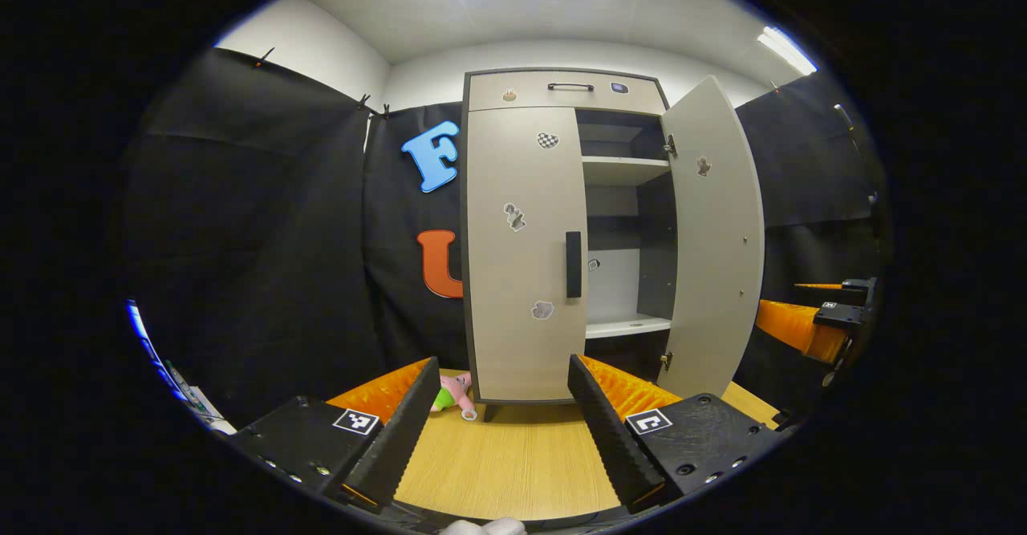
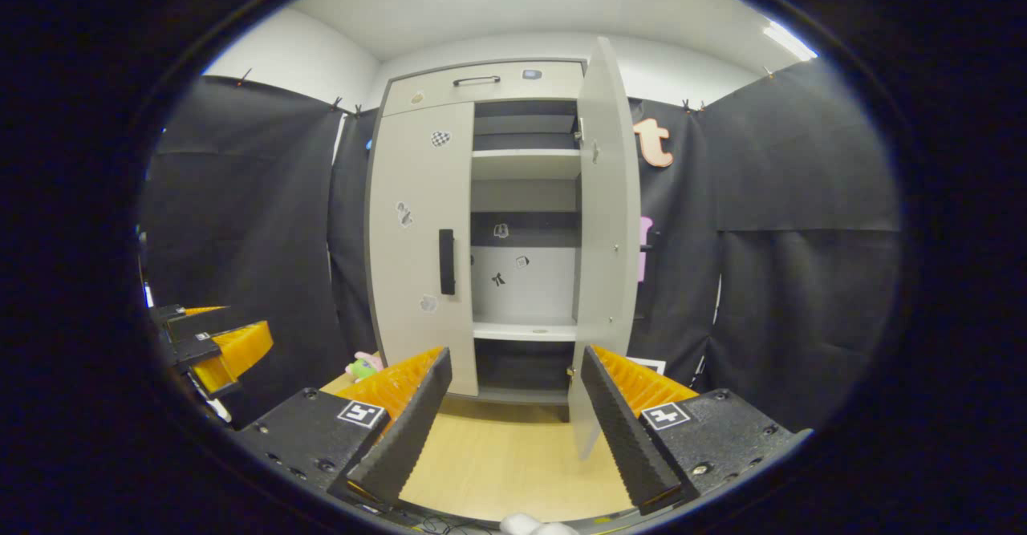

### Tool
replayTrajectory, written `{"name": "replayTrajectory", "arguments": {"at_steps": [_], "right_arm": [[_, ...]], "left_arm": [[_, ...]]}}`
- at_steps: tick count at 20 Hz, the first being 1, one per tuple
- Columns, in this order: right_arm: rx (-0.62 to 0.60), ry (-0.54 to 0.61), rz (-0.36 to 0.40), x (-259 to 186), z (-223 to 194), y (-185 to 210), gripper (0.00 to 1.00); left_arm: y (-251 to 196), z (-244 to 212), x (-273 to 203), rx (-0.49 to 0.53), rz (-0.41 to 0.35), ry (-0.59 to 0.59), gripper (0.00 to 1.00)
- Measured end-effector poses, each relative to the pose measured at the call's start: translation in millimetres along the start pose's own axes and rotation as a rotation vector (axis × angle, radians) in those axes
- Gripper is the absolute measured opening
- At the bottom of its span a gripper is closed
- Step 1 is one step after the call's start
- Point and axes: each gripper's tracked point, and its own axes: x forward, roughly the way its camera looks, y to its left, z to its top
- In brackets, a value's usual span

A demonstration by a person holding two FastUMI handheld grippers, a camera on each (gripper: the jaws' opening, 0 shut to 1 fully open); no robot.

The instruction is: Open the right door of the double-door shoe cabinet with the right hand, and open the left door with the left hand.

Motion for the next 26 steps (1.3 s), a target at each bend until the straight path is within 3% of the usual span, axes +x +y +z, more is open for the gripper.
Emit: {"name": "replayTrajectory", "arguments": {"at_steps": [8,17,23,26], "right_arm": [[0.013,-0.015,0.08,59.2,24.7,-3.7,1.0],[-0.007,0.007,0.089,96.9,27.2,-31.1,1.0],[-0.016,0.021,0.099,104.0,22.3,-37.1,1.0],[-0.021,0.028,0.107,105.8,19.6,-35.9,1.0]], "left_arm": [[-50.9,36.3,144.0,0.004,-0.041,-0.046,0.96],[-112.5,52.2,299.2,0.016,-0.07,-0.063,0.96],[-116.2,34.4,346.5,0.008,-0.045,-0.02,0.95],[-115.8,30.7,357.1,0.022,-0.042,-0.008,0.9]]}}
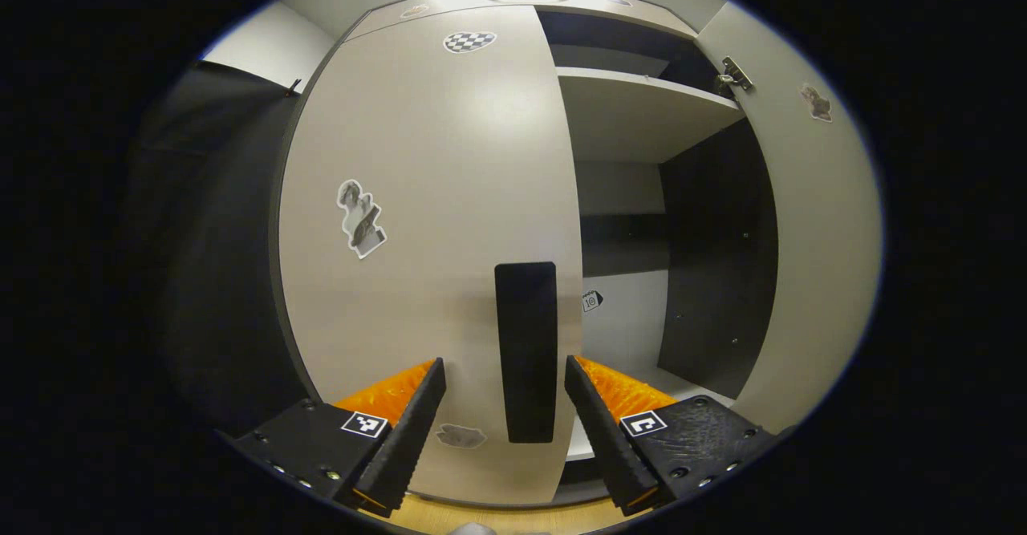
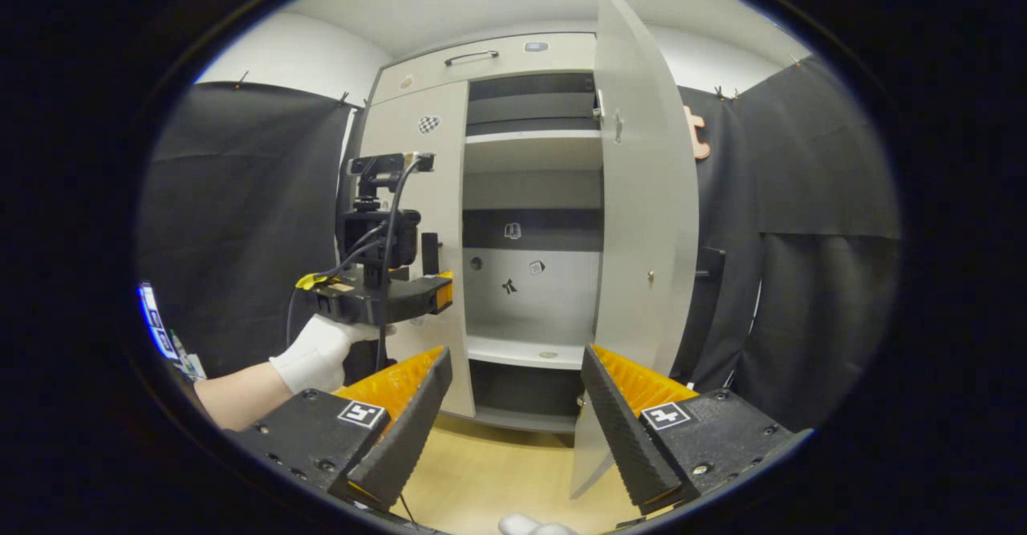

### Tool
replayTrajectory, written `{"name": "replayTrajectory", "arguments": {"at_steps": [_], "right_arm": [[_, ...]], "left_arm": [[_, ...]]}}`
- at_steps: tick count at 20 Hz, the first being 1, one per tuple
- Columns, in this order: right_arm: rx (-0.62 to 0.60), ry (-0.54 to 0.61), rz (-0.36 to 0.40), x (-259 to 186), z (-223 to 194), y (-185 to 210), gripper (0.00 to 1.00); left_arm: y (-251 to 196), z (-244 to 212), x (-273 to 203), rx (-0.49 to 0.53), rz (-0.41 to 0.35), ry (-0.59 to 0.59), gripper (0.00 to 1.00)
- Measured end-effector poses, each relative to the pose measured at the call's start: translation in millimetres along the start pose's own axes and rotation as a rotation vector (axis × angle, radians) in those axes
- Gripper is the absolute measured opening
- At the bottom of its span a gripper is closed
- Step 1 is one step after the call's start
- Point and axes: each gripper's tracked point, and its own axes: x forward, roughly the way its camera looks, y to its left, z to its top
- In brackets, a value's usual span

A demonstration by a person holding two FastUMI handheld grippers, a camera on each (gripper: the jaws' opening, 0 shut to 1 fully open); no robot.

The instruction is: Open the right door of the double-door shoe cabinet with the right hand, and open the left door with the left hand.

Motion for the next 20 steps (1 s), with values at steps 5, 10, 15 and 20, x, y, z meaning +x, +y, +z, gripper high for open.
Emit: {"name": "replayTrajectory", "arguments": {"at_steps": [5,10,15,20], "right_arm": [[-0.006,-0.001,0.027,-2.0,0.9,7.1,1.0],[0.008,-0.009,0.029,-3.2,4.0,6.0,1.0],[0.008,-0.018,0.033,-11.2,5.3,9.0,1.0],[0.009,-0.025,0.026,-21.4,6.8,11.9,1.0]], "left_arm": [[-13.7,-3.8,4.8,-0.006,-0.051,0.005,0.43],[-10.5,-3.4,9.3,-0.028,-0.051,0.008,0.18],[-10.6,-3.3,-0.5,-0.009,-0.06,0.01,0.05],[-8.5,-1.0,-19.6,-0.03,-0.101,0.009,0.04]]}}
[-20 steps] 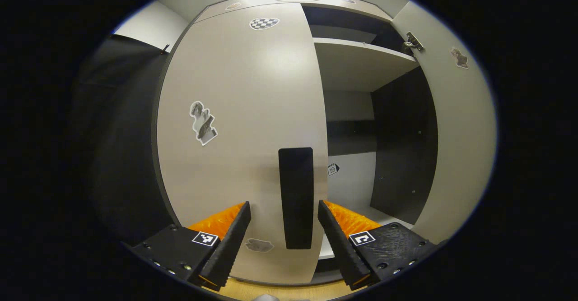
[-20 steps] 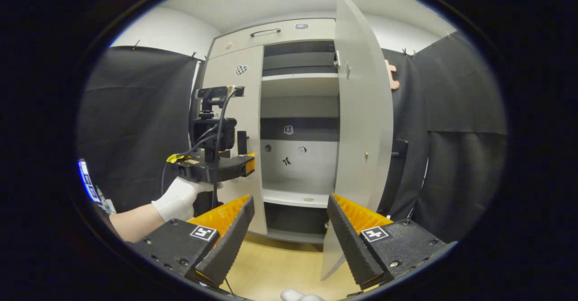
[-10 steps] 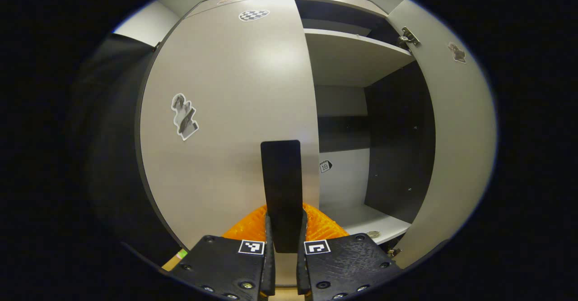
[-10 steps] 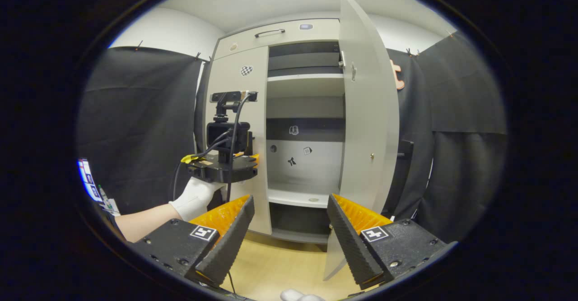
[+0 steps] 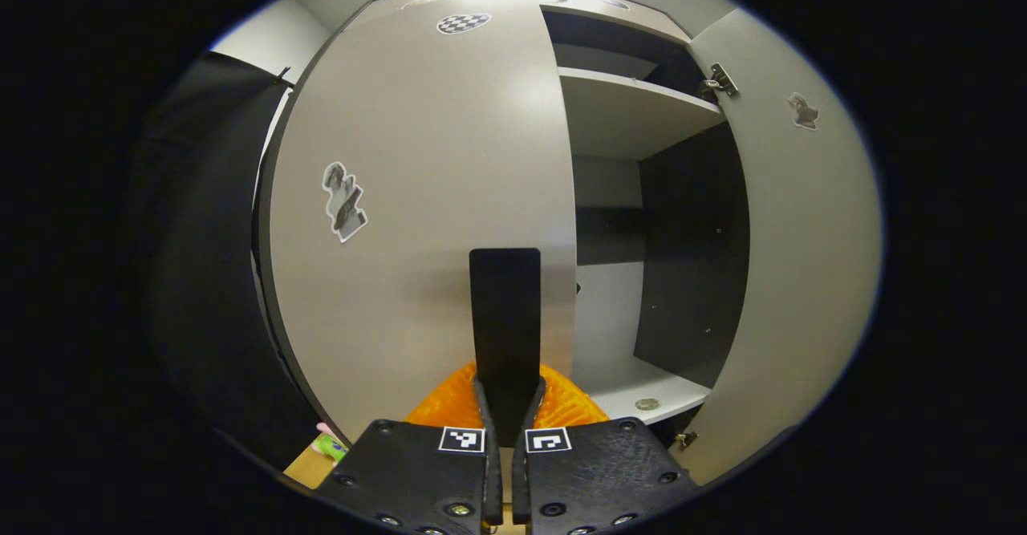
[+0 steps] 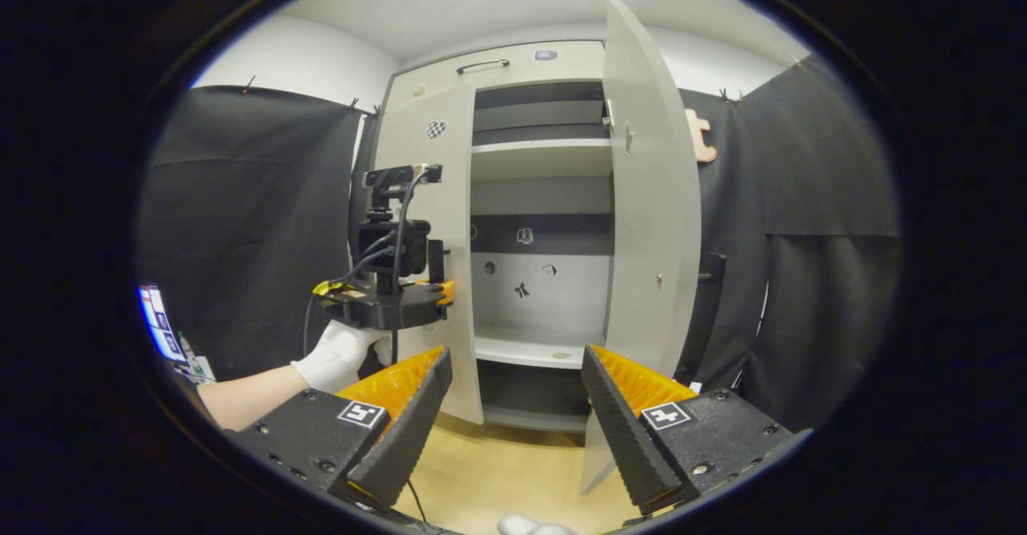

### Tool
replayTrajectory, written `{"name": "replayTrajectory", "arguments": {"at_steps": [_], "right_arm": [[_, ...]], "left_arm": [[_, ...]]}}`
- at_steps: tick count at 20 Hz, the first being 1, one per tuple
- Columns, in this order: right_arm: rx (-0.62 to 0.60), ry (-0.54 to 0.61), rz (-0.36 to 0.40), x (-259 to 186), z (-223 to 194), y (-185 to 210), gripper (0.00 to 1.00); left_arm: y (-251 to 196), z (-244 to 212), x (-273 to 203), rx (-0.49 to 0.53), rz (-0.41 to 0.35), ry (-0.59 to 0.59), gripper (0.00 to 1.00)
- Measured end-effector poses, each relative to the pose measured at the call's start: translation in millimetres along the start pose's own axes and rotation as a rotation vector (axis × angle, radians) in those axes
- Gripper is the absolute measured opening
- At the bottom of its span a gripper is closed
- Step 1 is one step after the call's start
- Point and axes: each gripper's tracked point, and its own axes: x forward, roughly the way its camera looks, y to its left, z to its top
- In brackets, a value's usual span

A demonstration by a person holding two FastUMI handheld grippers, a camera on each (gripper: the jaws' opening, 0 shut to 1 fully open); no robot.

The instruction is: Open the right door of the double-door shoe cabinet with the right hand, and open the left door with the left hand.

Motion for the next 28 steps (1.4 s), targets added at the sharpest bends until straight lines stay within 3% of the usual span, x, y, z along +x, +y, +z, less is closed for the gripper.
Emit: {"name": "replayTrajectory", "arguments": {"at_steps": [10,23,24,25,27,28], "right_arm": [[0.028,0.01,-0.037,-33.6,-13.7,18.0,1.0],[0.024,0.036,-0.018,-60.2,-27.3,58.3,1.0],[0.023,0.036,-0.01,-59.9,-27.3,61.1,1.0],[0.025,0.034,-0.005,-60.0,-26.4,63.1,1.0],[0.022,0.029,0.006,-59.8,-23.9,67.5,1.0],[0.02,0.029,0.01,-60.0,-24.5,68.9,1.0]], "left_arm": [[15.7,-0.3,-44.2,-0.015,-0.031,-0.007,0.04],[59.7,-2.8,-92.3,-0.007,0.042,-0.049,0.03],[62.7,-1.5,-96.6,-0.006,0.044,-0.05,0.08],[65.8,-2.3,-100.1,-0.008,0.049,-0.047,0.0],[71.7,-3.5,-104.2,-0.008,0.062,-0.05,0.0],[77.3,-4.3,-106.2,-0.008,0.068,-0.053,0.08]]}}
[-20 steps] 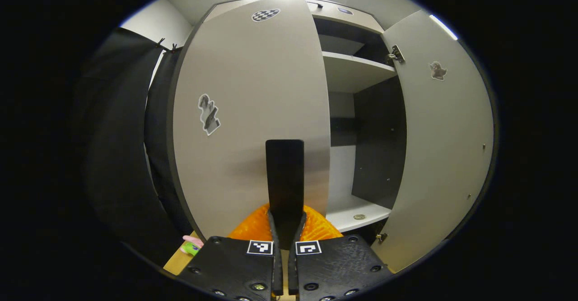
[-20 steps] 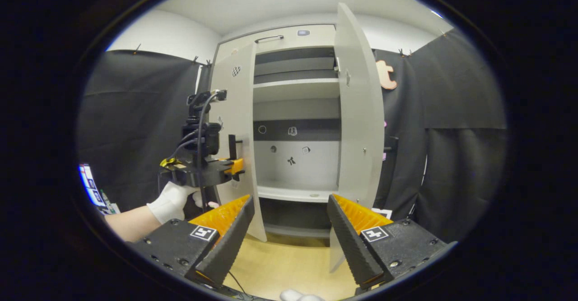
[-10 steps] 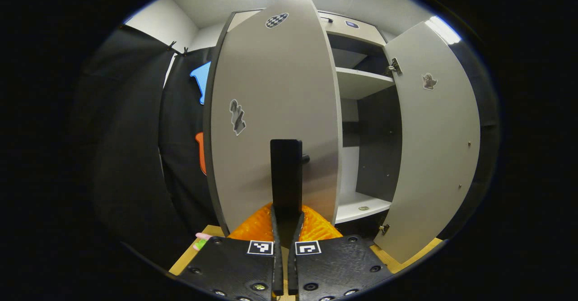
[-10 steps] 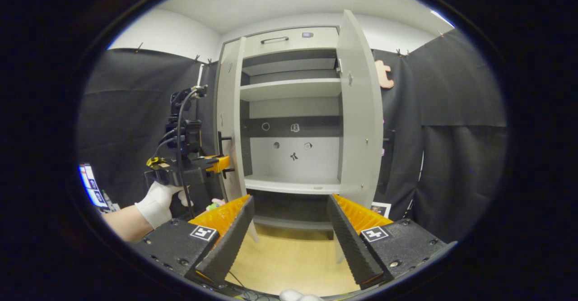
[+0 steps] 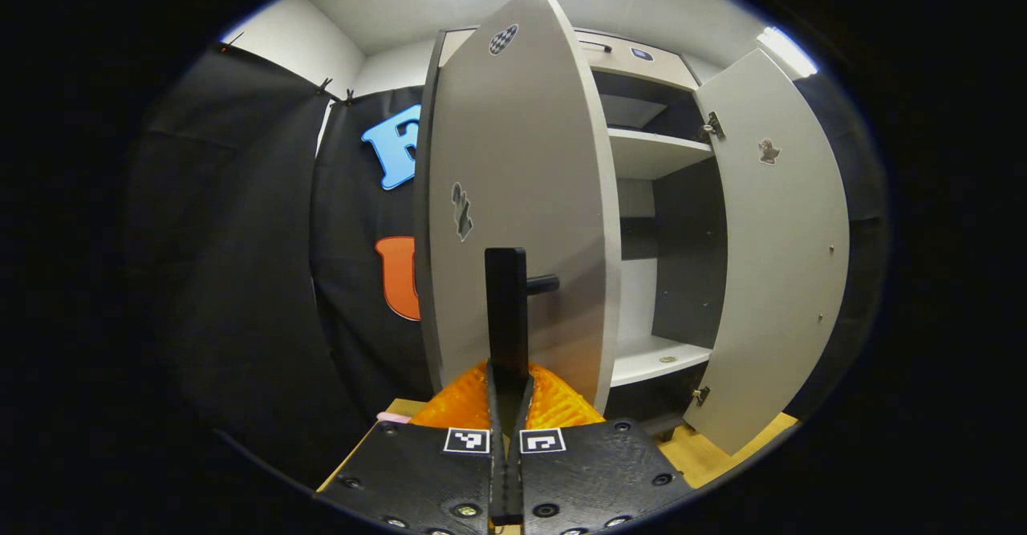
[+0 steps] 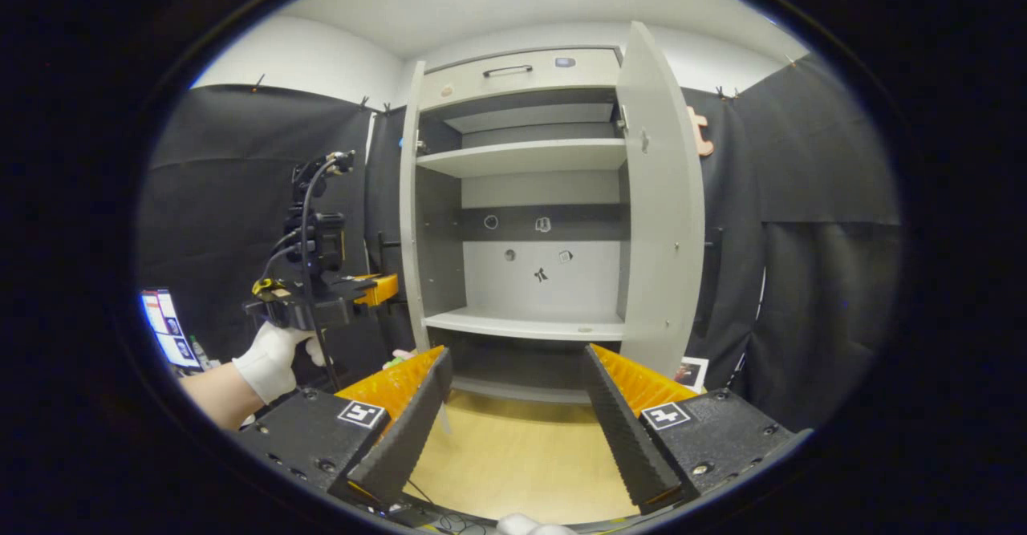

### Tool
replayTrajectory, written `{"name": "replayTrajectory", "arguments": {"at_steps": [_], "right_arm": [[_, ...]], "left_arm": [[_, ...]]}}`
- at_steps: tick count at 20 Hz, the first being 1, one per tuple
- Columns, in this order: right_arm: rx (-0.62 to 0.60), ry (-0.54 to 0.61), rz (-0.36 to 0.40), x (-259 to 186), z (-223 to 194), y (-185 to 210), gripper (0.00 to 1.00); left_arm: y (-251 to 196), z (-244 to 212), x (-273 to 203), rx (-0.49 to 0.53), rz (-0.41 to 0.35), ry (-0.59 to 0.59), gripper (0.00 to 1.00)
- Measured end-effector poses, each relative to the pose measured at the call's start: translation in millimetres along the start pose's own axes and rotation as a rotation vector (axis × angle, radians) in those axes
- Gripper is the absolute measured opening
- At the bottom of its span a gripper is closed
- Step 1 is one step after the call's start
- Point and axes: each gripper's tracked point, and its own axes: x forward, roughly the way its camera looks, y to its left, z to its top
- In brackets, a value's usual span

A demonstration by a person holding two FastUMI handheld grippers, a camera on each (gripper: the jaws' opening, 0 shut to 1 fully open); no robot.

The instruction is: Open the right door of the double-door shoe cabinet with the right hand, and open the left door with the left hand.

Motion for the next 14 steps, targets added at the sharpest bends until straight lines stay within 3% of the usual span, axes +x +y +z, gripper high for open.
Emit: {"name": "replayTrajectory", "arguments": {"at_steps": [1,2,4,5,6,7,14], "right_arm": [[0.0,0.002,0.006,-0.1,-0.5,1.5,1.0],[0.0,0.003,0.011,0.2,-1.1,3.5,1.0],[0.001,0.008,0.02,0.5,-3.6,6.2,1.0],[0.001,0.011,0.025,0.6,-4.2,7.5,1.0],[0.002,0.013,0.03,0.8,-4.1,8.8,1.0],[0.003,0.016,0.034,0.9,-3.2,9.8,1.0],[0.009,0.012,0.054,-0.8,-1.4,12.2,1.0]], "left_arm": [[5.8,-0.1,-2.3,-0.003,0.005,-0.002,0.08],[10.9,-1.2,-2.9,-0.006,0.009,-0.002,0.0],[21.3,-1.4,-7.6,-0.006,0.016,-0.002,0.0],[26.7,-2.1,-10.3,-0.007,0.023,-0.001,0.08],[32.1,-3.2,-11.4,-0.005,0.03,-0.001,0.08],[37.6,-3.3,-13.6,-0.004,0.036,-0.001,0.0],[70.5,-9.2,-25.7,-0.013,0.021,-0.021,0.0]]}}
